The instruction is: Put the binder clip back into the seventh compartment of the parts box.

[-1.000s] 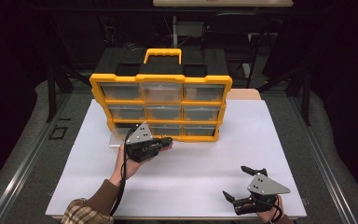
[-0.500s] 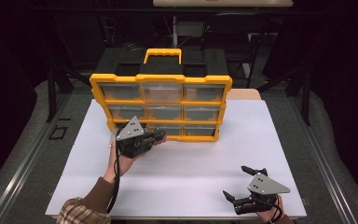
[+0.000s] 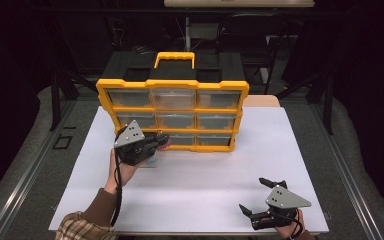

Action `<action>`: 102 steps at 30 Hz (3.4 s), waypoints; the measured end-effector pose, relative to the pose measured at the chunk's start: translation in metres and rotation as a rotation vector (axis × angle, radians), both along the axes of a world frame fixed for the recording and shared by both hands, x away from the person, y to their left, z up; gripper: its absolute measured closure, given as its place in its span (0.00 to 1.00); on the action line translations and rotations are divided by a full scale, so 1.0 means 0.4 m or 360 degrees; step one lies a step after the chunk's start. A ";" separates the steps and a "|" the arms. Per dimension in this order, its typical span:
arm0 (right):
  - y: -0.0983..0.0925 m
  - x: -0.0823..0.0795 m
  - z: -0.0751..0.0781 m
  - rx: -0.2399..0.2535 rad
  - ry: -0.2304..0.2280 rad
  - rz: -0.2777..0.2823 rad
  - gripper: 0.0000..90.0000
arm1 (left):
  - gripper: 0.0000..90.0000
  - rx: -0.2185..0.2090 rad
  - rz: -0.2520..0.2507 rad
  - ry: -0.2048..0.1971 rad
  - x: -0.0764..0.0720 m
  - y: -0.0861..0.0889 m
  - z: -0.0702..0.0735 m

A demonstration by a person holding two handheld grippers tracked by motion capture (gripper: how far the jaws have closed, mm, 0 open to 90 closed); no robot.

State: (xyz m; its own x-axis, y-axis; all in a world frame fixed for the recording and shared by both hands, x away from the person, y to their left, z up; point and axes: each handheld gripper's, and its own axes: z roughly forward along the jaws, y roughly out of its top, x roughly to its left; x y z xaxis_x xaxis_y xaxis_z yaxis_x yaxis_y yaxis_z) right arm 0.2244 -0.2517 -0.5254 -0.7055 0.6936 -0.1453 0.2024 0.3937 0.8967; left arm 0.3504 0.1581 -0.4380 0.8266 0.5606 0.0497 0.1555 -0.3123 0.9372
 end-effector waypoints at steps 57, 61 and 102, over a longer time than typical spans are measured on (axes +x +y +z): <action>0.004 0.003 -0.002 -0.0009 0.0009 0.0003 0.00 | 0.98 0.0048 0.0419 0.0084 0.028 0.177 -0.055; 0.006 0.002 -0.001 -0.0010 0.0005 0.0007 0.00 | 0.98 0.0095 0.0464 0.0098 0.027 0.177 -0.073; 0.003 -0.001 0.004 0.0014 -0.0021 -0.0019 0.00 | 0.00 0.0106 0.0369 0.0067 -0.187 0.118 -0.103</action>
